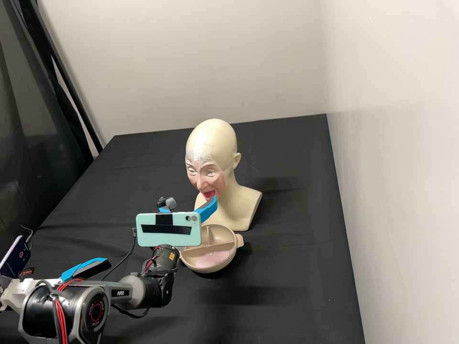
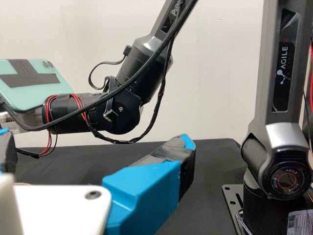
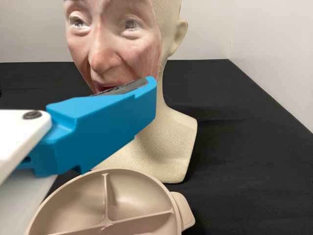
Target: Feed the grandma with a spoon
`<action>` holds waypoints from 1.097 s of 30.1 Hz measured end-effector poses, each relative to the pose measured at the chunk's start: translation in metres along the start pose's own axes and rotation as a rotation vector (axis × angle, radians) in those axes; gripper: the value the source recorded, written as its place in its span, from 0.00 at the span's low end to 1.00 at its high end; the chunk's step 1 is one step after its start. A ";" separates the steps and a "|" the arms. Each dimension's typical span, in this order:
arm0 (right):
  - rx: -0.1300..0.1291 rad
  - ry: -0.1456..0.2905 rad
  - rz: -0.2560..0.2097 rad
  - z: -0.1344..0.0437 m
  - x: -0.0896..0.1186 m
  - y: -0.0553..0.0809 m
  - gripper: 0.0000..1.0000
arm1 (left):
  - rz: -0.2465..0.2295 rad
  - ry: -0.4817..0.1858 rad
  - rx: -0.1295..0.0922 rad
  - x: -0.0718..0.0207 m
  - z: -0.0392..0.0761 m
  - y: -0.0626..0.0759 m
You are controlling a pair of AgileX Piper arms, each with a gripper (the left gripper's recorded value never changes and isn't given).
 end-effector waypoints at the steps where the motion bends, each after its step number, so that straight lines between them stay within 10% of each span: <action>1: 0.000 0.000 0.000 0.000 0.000 0.000 1.00 | 0.000 0.000 0.000 0.0000 0.000 0.000; 18: 0.000 0.000 0.000 0.000 0.000 0.000 1.00 | -0.004 0.007 0.000 -0.0010 -0.002 -0.001; 33: 0.000 0.000 0.000 0.000 0.000 0.000 1.00 | -0.086 0.185 -0.059 -0.0316 -0.057 -0.020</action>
